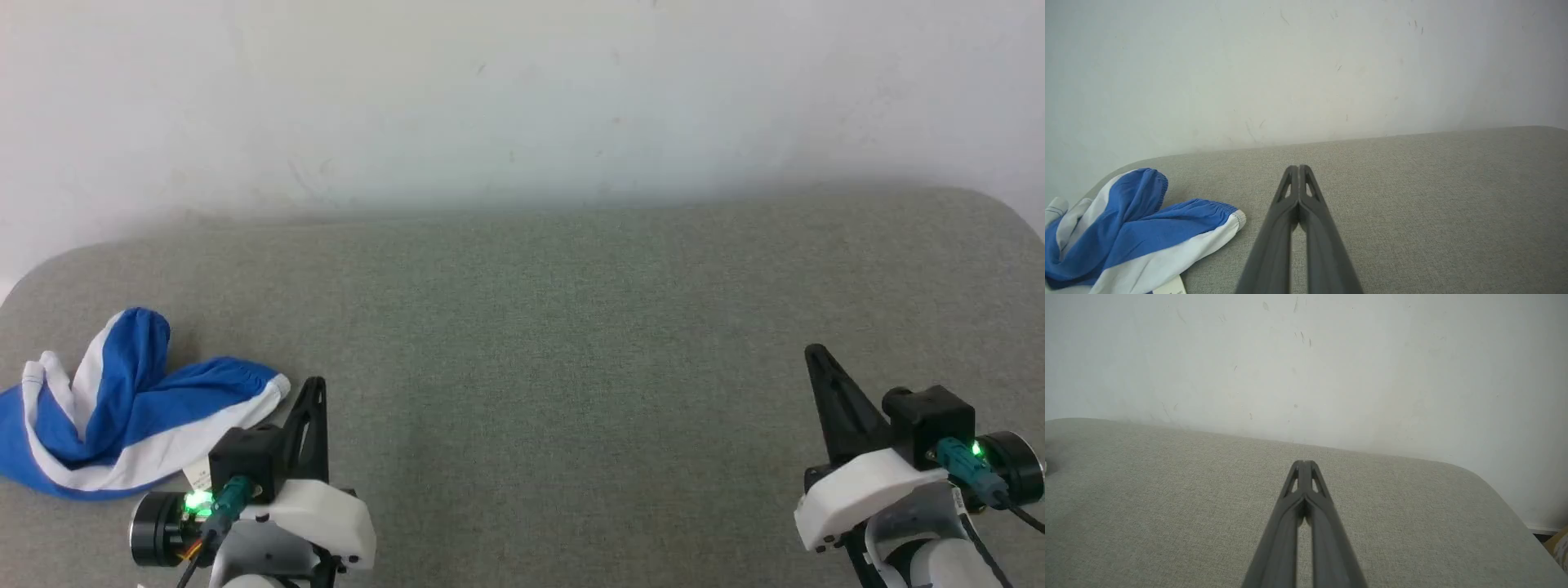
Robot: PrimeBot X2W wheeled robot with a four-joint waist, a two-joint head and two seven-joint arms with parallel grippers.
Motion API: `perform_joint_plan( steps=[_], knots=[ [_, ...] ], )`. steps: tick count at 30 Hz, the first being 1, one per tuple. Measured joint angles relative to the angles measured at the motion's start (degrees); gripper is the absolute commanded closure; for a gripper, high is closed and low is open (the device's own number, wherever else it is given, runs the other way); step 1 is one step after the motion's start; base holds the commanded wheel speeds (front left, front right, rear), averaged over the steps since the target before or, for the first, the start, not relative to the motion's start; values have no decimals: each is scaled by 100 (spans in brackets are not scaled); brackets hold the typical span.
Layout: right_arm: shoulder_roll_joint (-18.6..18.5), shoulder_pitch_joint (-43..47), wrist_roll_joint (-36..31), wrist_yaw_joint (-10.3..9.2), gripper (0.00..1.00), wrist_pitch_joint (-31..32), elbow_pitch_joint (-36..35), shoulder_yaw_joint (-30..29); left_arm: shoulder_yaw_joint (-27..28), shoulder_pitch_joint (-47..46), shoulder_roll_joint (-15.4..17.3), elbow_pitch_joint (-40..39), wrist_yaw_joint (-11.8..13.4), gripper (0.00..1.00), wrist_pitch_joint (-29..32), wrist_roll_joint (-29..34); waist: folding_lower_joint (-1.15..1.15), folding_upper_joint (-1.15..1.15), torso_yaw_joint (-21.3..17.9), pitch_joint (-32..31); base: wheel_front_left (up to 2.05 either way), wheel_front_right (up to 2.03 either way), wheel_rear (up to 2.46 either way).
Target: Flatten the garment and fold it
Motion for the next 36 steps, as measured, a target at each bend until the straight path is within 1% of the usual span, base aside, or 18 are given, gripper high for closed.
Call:
perform_joint_plan(
  steps=[19,20,27,36],
  knots=[
    [0,0,0,0,100,0,0,0,0,0,0,0,0,100,0,0,0,0,0,0,0,0,0],
    [-1,-3,1,0,0,0,4,1,-2,2,2,-1,3,0,0,-1,0,0,0,0,0,0,0],
    [-4,-3,19,0,0,-16,10,-30,-23,4,3,-2,24,0,-13,-1,0,0,0,7,0,0,0],
    [-5,-3,125,0,0,-123,-4,-152,-97,4,3,-13,169,0,-121,-1,0,0,26,35,0,0,0]
  ],
)
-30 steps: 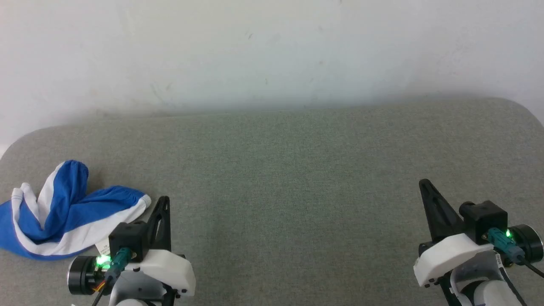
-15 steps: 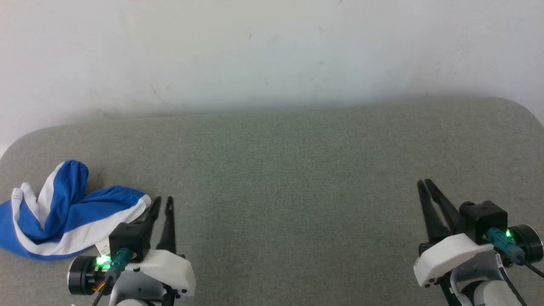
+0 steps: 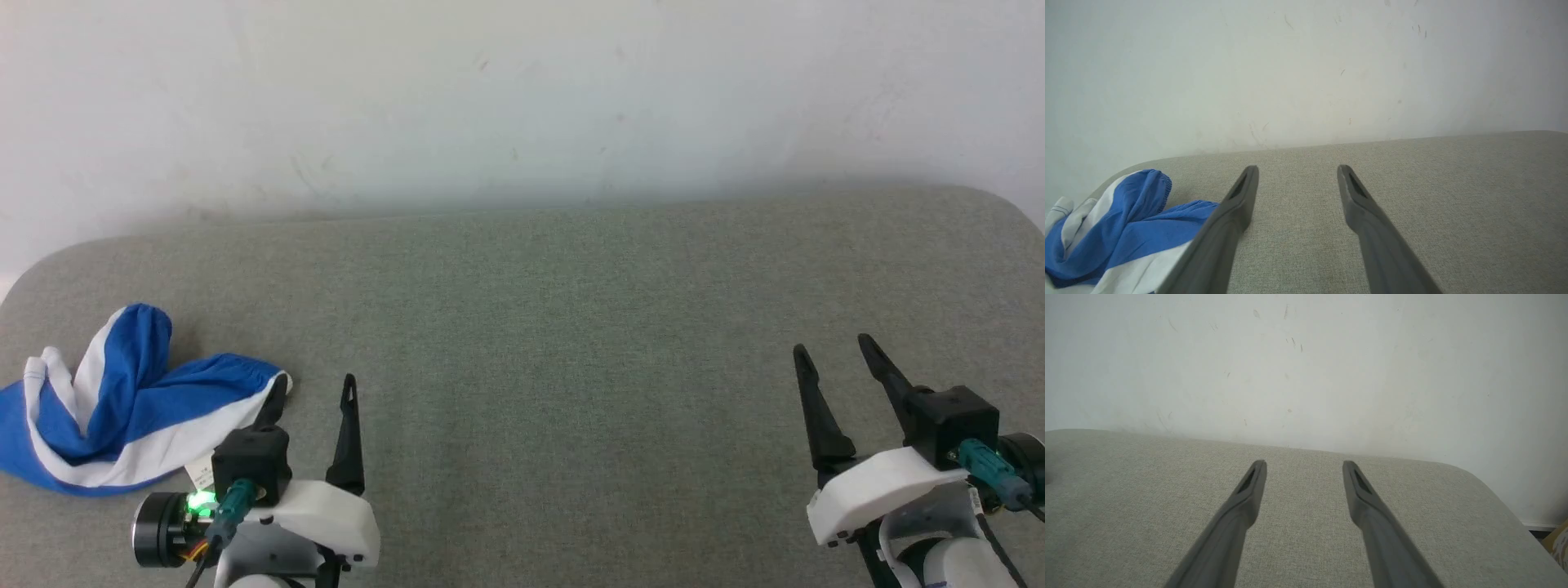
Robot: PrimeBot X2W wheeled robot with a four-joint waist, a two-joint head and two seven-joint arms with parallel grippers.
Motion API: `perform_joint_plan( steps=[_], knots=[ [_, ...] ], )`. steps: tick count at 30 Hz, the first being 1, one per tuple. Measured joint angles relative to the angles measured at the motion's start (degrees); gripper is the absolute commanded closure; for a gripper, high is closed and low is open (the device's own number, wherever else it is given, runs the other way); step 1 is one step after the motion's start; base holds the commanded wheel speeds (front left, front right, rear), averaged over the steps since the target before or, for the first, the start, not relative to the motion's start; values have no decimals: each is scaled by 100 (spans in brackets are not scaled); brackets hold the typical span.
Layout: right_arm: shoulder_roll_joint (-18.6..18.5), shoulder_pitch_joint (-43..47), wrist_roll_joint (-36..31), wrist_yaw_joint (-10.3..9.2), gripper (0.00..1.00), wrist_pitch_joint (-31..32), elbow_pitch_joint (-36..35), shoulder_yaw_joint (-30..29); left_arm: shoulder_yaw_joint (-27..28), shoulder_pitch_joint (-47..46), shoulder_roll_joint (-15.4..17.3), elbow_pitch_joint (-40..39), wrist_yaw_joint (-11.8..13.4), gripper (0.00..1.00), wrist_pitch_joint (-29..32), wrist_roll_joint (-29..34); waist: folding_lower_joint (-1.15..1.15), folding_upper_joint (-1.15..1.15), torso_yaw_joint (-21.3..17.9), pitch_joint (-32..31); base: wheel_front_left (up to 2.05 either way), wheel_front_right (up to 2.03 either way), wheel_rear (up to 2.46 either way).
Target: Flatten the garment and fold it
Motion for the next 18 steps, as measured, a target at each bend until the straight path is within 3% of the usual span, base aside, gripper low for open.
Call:
perform_joint_plan(
  steps=[18],
  knots=[
    [1,1,92,0,0,-205,-140,-157,-105,-16,22,-73,355,0,-215,0,0,0,480,98,0,0,0]
  ],
)
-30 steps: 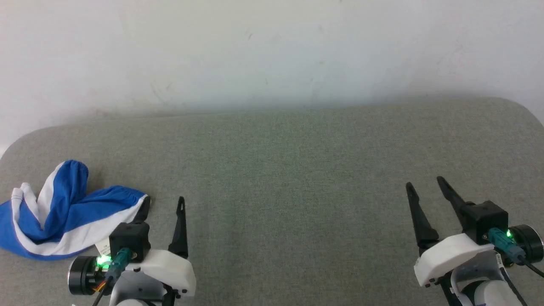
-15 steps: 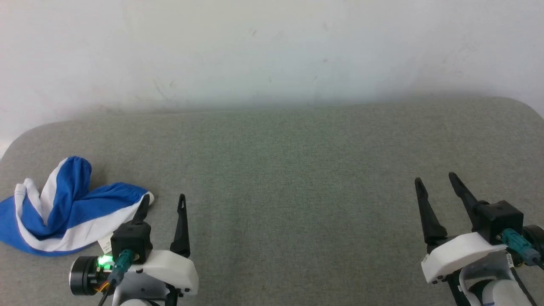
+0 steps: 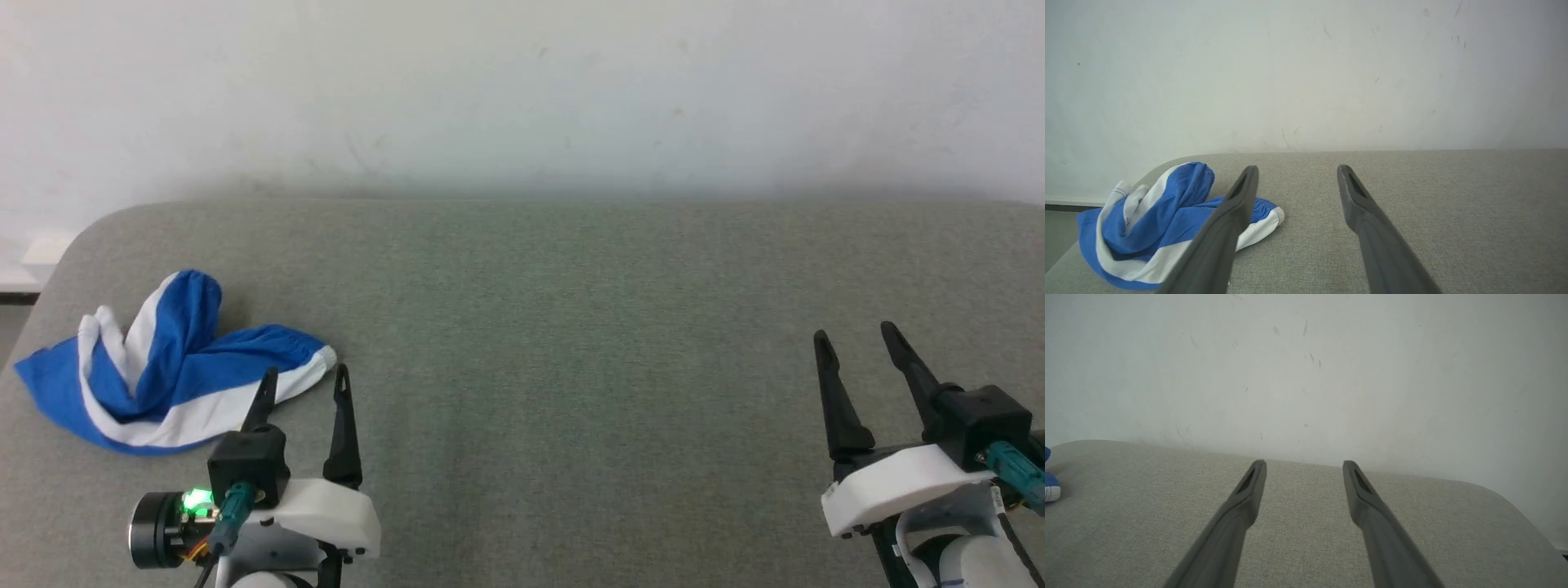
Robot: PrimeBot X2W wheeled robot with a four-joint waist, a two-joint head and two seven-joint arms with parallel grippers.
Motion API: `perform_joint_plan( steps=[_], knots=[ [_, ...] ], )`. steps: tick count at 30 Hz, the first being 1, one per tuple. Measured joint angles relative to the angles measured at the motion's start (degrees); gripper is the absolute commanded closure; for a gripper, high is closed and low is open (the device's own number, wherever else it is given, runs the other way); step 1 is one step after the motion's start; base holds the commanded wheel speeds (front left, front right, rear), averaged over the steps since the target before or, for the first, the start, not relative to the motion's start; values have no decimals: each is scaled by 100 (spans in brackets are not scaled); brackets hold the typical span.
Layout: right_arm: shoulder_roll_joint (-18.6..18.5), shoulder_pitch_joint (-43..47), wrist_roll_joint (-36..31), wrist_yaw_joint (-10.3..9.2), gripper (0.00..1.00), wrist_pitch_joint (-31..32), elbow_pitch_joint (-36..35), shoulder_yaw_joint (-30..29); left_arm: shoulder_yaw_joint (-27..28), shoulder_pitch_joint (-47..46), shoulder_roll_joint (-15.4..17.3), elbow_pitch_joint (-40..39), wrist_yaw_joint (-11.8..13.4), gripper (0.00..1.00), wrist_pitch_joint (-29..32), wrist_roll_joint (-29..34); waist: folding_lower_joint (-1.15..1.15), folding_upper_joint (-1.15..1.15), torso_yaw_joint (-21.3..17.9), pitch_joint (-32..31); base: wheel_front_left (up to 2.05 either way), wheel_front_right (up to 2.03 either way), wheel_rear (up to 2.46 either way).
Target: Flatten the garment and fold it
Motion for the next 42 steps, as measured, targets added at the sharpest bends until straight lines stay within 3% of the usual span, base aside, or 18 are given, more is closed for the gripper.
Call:
perform_joint_plan(
  steps=[30,35,42],
  knots=[
    [2,108,68,0,0,-358,-176,-232,164,-48,-7,8,417,0,-361,-224,0,0,1289,198,0,0,0],
    [3,105,54,0,0,-431,-226,-242,476,-565,100,355,221,0,-430,-398,0,0,1379,340,0,0,0],
    [4,-19,-24,0,0,-504,-374,-289,670,-1515,672,1213,-215,0,-354,-643,0,0,1378,677,0,0,0]
  ],
)
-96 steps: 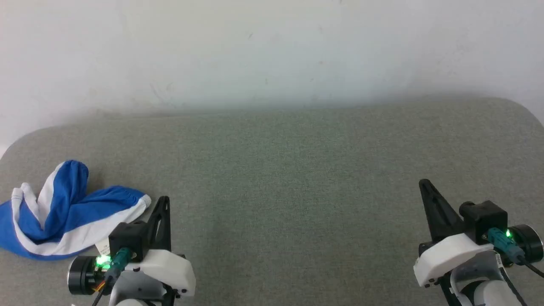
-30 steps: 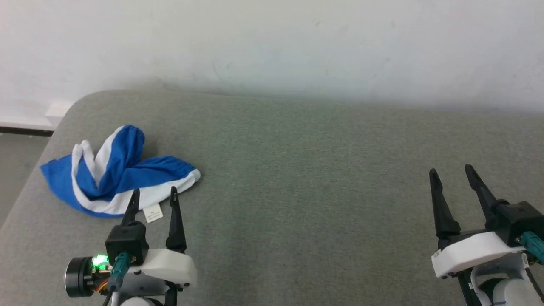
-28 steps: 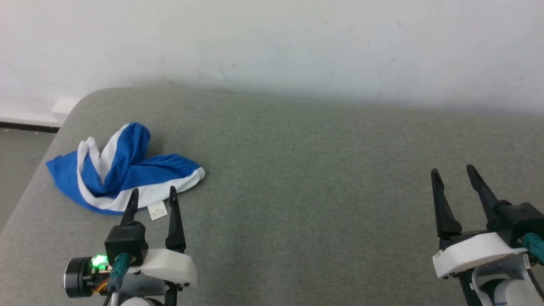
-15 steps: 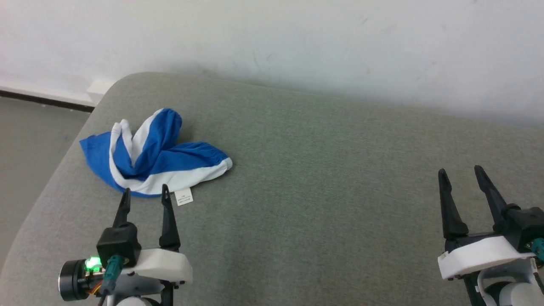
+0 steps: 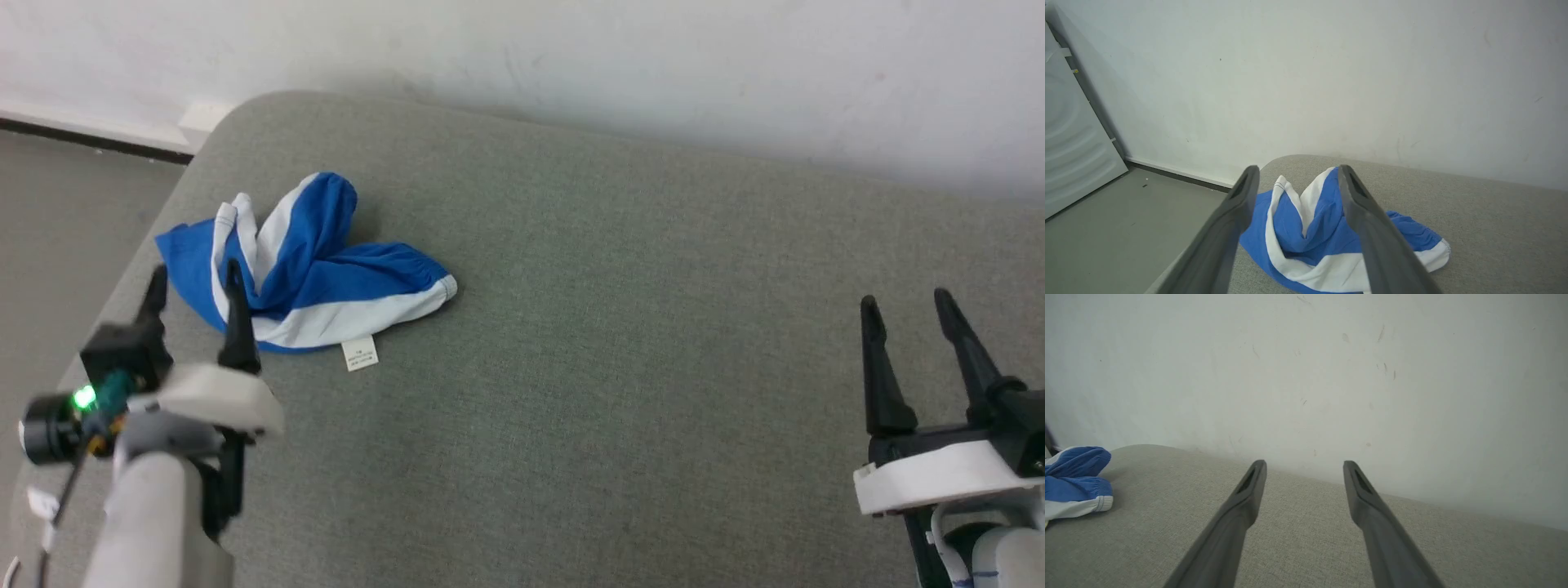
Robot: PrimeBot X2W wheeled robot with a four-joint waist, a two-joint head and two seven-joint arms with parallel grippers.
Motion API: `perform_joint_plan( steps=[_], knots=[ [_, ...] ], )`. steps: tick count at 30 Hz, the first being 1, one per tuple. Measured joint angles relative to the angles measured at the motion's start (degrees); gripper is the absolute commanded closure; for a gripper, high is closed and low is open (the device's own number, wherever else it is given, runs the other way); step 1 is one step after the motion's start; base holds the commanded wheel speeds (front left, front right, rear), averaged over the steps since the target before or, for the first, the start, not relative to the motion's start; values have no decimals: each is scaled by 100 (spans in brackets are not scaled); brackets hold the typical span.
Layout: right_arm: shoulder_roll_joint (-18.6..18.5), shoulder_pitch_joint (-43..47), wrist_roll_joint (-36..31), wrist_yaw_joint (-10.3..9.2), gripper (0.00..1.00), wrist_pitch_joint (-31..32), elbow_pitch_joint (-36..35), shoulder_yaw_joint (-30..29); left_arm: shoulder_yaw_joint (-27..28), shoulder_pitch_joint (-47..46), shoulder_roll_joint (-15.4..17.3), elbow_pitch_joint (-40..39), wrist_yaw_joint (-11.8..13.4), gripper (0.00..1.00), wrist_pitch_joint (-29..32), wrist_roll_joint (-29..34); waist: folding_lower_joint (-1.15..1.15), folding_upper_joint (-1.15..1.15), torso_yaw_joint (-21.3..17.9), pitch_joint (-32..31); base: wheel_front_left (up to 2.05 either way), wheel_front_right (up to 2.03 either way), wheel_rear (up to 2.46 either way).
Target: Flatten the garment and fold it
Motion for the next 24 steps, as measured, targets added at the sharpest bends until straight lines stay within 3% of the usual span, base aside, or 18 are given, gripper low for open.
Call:
perform_joint_plan(
  steps=[6,10,22,24],
  knots=[
    [1,-248,-180,0,0,-81,-205,-113,-202,-918,504,614,-521,0,724,-83,0,0,-37,410,0,0,0],
    [2,-401,-232,0,0,-129,-281,-137,-454,-1418,822,940,-712,0,1221,-69,1,0,-80,695,0,0,0],
    [3,-720,-269,0,0,-245,-402,-107,-1439,-2424,1295,1740,-864,0,3218,-1159,0,0,-329,1313,0,0,0],
    [5,-771,-268,0,0,-286,-419,-101,-1750,-2513,1493,1896,-905,0,3845,-1517,0,0,-418,1453,0,0,0]
  ],
)
